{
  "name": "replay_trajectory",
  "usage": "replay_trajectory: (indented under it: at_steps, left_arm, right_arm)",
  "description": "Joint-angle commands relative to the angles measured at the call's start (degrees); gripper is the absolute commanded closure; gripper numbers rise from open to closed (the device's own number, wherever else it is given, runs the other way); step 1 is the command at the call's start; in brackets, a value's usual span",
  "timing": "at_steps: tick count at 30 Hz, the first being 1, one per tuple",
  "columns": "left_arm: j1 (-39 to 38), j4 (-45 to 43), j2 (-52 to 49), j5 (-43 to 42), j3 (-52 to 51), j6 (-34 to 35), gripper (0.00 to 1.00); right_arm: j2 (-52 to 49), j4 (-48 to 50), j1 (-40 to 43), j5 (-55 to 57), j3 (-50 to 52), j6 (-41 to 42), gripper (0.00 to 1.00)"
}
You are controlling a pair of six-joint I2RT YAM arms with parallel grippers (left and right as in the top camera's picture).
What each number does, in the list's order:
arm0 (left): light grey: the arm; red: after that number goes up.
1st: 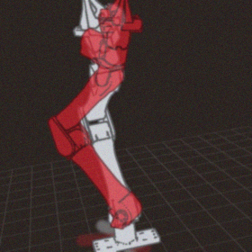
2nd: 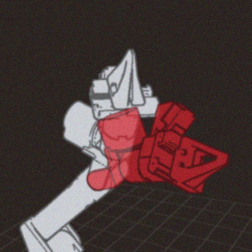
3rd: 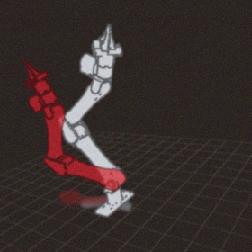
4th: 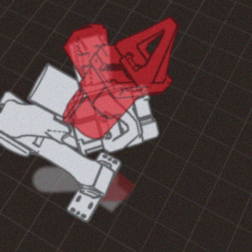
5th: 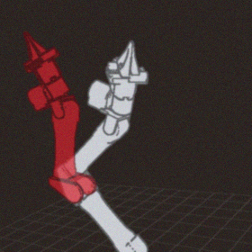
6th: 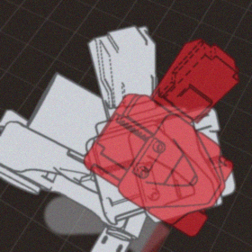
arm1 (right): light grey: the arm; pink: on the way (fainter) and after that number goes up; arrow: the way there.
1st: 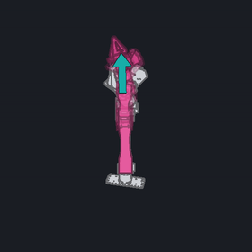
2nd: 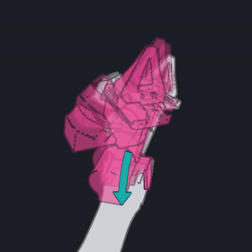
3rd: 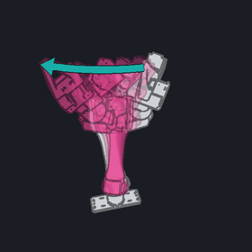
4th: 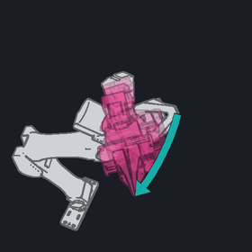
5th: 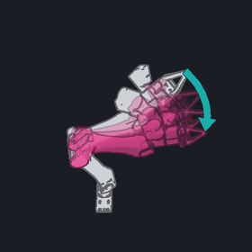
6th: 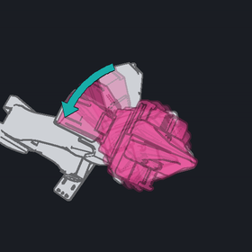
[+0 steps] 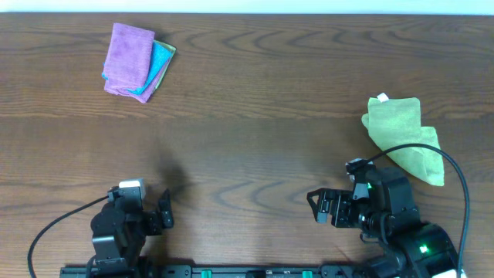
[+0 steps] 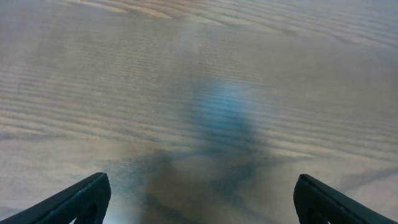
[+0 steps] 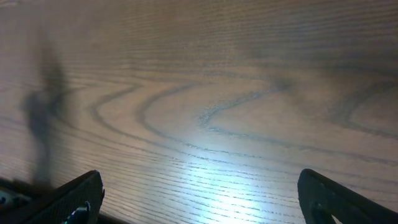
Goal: Fold the cloth
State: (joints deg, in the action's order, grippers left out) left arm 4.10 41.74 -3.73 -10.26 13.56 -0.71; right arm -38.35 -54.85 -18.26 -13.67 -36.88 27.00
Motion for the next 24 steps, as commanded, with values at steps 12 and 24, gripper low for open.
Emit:
replay_trajectory:
  at_steps: [12,24]
  left_arm:
    - [-2.27,0.15,0.72,1.77,-4.09,-4.59,0.05]
    - [-2.25,0.57,1.27,2.8,-4.09,-4.42,0.05]
  right_arm:
    - [0.2,-0.04,0.39,-0.26,0.04,0.83,0.01]
    - [0.2,-0.04,0.39,-0.26,0.04,0.83,0.01]
